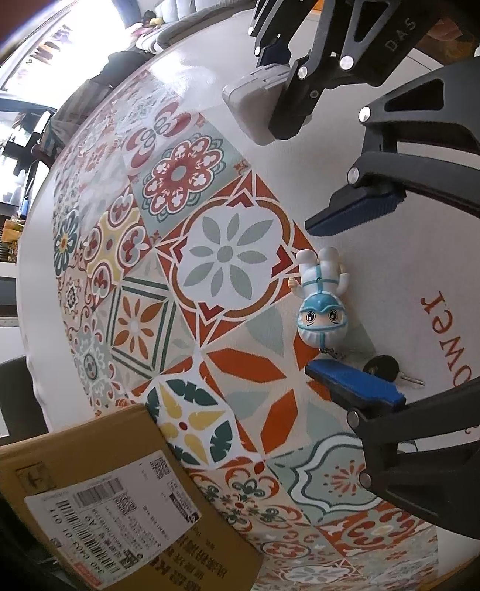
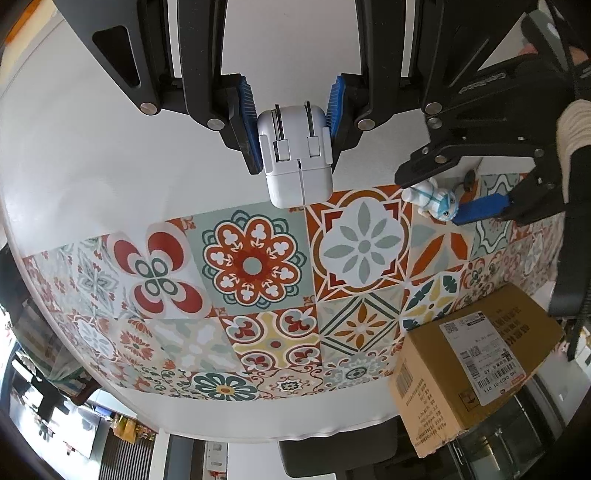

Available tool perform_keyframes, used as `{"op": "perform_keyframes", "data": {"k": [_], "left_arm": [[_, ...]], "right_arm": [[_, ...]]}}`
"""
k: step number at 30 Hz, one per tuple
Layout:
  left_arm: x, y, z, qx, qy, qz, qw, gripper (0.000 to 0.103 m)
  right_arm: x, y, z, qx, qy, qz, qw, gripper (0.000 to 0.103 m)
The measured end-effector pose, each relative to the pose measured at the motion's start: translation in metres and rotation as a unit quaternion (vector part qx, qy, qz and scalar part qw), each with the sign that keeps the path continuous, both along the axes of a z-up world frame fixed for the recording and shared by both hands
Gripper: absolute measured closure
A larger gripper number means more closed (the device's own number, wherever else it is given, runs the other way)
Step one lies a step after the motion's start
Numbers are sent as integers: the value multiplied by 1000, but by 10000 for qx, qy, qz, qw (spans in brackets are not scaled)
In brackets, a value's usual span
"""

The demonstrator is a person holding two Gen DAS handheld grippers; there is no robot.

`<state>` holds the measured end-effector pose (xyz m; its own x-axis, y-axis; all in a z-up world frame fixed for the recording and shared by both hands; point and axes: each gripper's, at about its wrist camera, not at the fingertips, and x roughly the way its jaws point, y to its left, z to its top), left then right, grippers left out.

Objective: Organize rigid objects
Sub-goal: 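Grasp the white figurine with keys with the left tool while the right tool holds the adapter, then carry the figurine and plug adapter with both tools over the box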

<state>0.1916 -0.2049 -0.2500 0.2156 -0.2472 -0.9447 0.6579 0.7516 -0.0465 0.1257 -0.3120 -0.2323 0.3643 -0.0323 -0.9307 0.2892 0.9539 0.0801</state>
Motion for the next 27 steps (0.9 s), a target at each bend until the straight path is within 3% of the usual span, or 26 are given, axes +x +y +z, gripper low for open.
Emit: {"op": "perform_keyframes", "data": {"k": [5,11,27], "left_arm": [[1,2,-1,-57,-92,69,9999,49],[0,11,3,-225,-34,129,9997,49],[-11,53,68,-733,-494,727,9934,49]], "right_arm": [[2,2,1,5,2,18,10000,71],[4,7,6,14,-44,105,9999,71],[3,29,55,41,-605,424,9973,71]]}}
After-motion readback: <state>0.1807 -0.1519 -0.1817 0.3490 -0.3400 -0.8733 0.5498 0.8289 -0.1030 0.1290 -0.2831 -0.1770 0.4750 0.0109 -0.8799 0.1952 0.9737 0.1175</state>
